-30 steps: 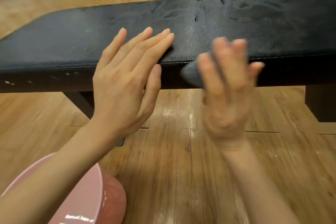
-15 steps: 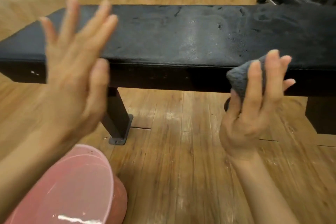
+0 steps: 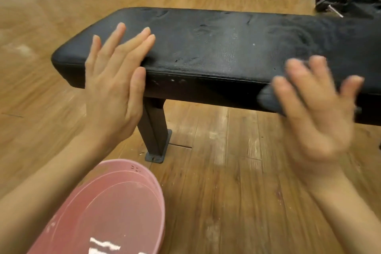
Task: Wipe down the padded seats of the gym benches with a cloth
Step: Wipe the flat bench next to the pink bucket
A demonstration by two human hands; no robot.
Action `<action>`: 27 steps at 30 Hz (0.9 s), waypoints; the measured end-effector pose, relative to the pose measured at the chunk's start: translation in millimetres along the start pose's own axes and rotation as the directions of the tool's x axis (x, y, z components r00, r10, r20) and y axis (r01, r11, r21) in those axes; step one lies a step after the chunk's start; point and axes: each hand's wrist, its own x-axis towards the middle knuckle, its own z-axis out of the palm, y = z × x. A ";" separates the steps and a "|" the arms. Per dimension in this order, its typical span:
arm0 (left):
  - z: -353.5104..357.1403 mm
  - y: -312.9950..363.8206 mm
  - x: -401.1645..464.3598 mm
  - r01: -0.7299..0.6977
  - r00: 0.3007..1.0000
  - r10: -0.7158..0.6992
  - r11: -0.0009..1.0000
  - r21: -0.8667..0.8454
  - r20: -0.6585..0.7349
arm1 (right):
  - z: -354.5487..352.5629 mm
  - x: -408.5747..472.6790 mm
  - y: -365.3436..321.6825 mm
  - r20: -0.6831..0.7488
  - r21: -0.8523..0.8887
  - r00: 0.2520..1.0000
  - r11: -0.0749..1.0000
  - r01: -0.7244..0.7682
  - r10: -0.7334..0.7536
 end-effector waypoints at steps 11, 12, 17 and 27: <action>-0.5 -2.0 1.5 -0.030 0.999 0.029 0.999 -0.022 -0.020 | 51.7 62.9 -86.7 0.051 0.130 0.951 0.947 0.295 -0.304; -0.8 -3.0 1.1 -0.035 0.999 0.034 0.999 -0.012 -0.022 | 42.0 57.3 -69.2 0.094 0.094 0.923 0.926 0.365 -0.374; 4.9 -1.1 1.9 -0.020 0.998 0.018 0.999 -0.032 -0.061 | 2.3 20.6 1.5 0.181 -0.063 0.869 0.876 0.478 -0.461; -1.7 -4.6 -0.5 -0.058 0.998 0.057 0.997 -0.041 -0.016 | 36.0 46.0 -54.9 0.156 0.064 0.803 0.818 0.572 -0.575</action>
